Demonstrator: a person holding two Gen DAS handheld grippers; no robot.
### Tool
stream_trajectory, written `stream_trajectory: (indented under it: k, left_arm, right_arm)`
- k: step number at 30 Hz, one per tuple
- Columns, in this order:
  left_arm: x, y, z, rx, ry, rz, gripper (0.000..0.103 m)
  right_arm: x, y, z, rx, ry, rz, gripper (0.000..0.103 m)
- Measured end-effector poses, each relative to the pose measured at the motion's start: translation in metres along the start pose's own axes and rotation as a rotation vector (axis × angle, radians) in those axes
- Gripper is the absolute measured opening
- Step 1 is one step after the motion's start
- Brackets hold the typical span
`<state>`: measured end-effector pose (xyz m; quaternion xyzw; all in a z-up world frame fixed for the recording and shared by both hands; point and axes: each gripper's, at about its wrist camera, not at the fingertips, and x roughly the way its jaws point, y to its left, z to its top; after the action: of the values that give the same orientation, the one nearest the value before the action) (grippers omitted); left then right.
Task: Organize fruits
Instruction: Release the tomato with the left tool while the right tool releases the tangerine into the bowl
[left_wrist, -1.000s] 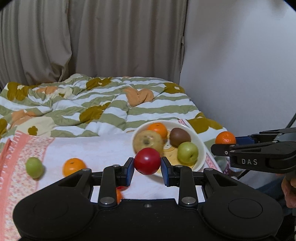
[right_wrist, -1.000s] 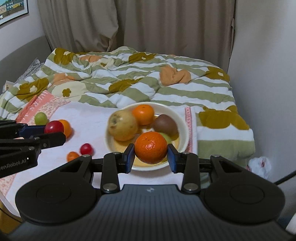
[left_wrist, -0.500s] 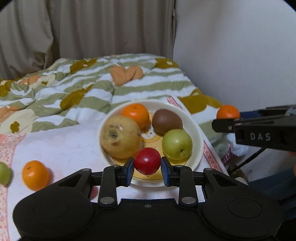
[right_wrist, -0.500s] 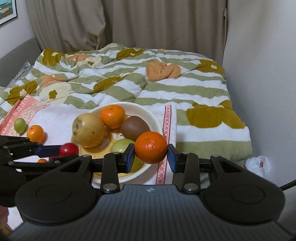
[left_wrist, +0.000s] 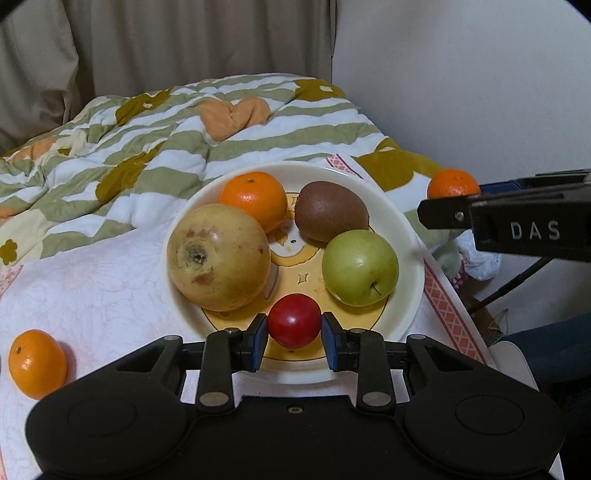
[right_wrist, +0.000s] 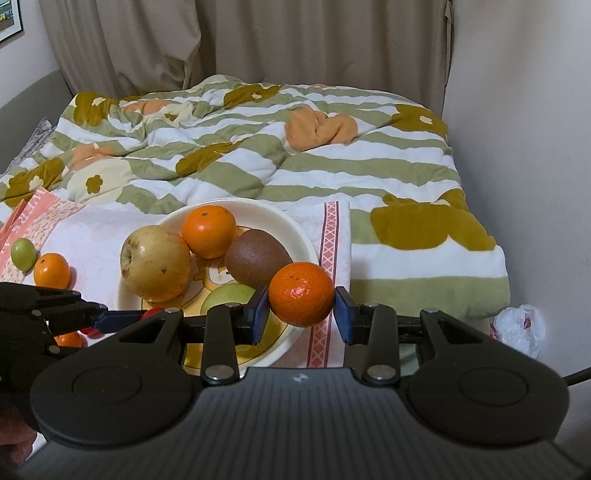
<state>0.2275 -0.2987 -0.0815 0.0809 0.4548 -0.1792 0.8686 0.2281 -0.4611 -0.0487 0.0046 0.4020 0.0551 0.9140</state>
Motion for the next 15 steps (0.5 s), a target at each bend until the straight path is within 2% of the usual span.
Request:
stream_trajectory:
  k: [1,2,3,4,5,6,9,15]
  left_arm:
    - [-0.001,0.0,0.0,-0.002,-0.001,0.0,0.037]
    - [-0.003,0.001,-0.001,-0.001,-0.004,-0.001,0.047]
    - [-0.005,0.001,0.001,0.002,-0.008,0.0,0.062]
    - [-0.007,0.001,0.0,0.009,-0.012,0.008,0.072]
    - [-0.01,0.0,0.0,0.016,-0.019,0.018,0.087]
    - [-0.014,0.0,-0.001,0.021,-0.029,0.027,0.09]
    - [-0.024,0.004,-0.003,0.018,-0.03,0.051,0.09]
    - [-0.044,0.021,-0.004,-0.045,-0.065,0.1,0.099]
  right_arm:
    - [0.0,0.0,0.001,0.0,-0.001,-0.001,0.053]
    - [0.001,0.001,0.003,-0.001,-0.001,-0.002,0.053]
    - [0.0,0.001,0.005,-0.003,-0.002,-0.003,0.053]
    - [0.0,0.002,0.006,-0.005,-0.003,-0.004,0.053]
    - [0.001,0.003,0.007,-0.007,-0.003,-0.003,0.053]
    - [0.001,0.003,0.008,-0.009,-0.003,-0.003,0.053]
    - [0.002,0.004,0.009,-0.011,0.001,-0.003,0.053]
    - [0.016,0.004,0.012,-0.018,0.028,0.001,0.053]
